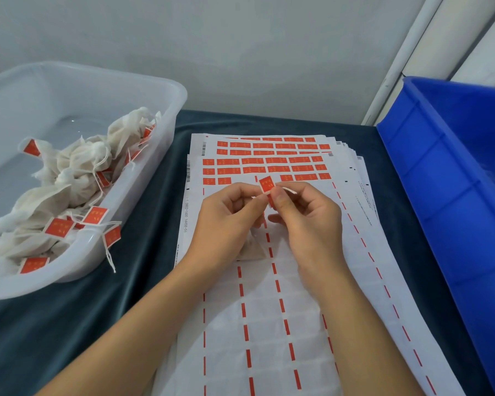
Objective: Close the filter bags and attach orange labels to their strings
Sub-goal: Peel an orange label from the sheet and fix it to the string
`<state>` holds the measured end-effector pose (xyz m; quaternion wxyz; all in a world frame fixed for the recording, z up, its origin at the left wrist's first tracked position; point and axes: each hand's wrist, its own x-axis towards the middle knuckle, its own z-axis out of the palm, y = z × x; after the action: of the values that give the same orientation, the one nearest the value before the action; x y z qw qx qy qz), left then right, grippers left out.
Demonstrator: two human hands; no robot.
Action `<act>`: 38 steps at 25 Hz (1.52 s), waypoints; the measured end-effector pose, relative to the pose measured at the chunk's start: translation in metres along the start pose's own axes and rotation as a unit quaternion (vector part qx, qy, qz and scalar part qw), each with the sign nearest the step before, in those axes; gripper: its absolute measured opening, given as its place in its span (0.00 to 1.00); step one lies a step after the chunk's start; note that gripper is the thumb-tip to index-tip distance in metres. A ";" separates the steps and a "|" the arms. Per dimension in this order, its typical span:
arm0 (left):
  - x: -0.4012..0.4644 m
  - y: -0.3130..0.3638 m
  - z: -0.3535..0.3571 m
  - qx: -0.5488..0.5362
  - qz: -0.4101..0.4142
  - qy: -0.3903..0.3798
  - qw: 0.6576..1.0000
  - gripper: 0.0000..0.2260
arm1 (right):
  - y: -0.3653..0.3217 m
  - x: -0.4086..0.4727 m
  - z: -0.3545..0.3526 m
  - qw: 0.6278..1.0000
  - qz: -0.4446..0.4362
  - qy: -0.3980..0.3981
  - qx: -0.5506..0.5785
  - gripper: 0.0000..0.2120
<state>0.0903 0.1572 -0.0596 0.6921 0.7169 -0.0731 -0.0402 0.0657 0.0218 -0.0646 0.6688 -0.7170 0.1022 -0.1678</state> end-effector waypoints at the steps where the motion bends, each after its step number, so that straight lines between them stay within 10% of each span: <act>1: 0.000 0.000 0.000 0.011 0.000 0.001 1.000 0.04 | 0.001 0.001 0.000 1.000 0.000 0.009 -0.007 0.03; 38: -0.006 0.000 0.003 0.077 0.063 0.101 0.990 0.07 | -0.003 -0.001 -0.004 0.999 0.005 -0.024 -0.025 0.03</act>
<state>0.0842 0.1552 -0.0597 0.6402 0.7621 -0.0509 0.0820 0.0632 0.0183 -0.0610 0.6538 -0.7367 0.0939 -0.1451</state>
